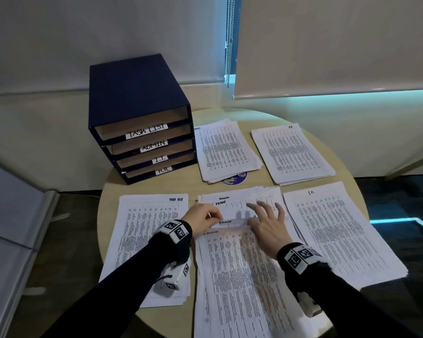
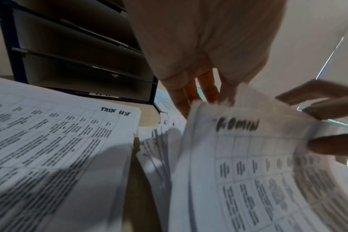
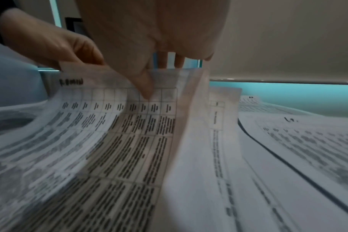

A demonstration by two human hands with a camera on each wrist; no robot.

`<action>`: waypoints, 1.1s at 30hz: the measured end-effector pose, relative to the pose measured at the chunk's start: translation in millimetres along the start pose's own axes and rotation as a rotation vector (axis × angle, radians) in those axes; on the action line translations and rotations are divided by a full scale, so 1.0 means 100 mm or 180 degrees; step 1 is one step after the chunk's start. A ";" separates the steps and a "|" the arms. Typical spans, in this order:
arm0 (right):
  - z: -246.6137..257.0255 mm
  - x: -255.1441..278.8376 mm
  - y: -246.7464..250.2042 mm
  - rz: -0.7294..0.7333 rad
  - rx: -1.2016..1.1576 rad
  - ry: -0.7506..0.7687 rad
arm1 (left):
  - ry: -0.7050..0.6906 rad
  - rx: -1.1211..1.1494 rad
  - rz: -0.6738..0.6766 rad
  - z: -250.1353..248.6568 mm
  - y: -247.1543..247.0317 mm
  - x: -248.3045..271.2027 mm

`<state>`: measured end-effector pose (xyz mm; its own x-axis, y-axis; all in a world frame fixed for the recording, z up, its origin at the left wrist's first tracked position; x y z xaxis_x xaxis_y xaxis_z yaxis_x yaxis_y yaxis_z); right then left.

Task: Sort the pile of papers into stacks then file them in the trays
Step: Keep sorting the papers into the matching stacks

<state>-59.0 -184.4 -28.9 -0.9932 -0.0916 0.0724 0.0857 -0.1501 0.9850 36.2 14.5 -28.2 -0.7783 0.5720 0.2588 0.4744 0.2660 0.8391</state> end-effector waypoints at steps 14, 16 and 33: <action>-0.11 0.28 -0.15 -0.0088 -0.0091 0.0064 | 0.0150 -0.1132 -0.0768 -0.08 -0.11 -0.34; -0.13 0.29 -0.16 -0.0082 -0.0090 0.0043 | -0.0076 -0.1108 -0.0976 -0.10 -0.13 -0.28; -0.15 0.28 -0.19 -0.0412 -0.0290 0.0164 | 0.0416 0.0682 -0.0792 -0.09 -0.15 -0.05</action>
<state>-87.4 -198.6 -48.1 -0.9912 -0.1159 -0.0645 -0.0334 -0.2524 0.9670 29.8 0.5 -37.8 -0.9204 0.3687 0.1298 0.3284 0.5494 0.7683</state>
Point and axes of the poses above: each hand's wrist, its own x-axis away from the middle knuckle, its own y-axis out of the back of the hand, z = x × y, the point moved 1 cm from there along -x, towards the middle knuckle, and after that the axes turned 14 degrees about -x, right-handed, at the moved point
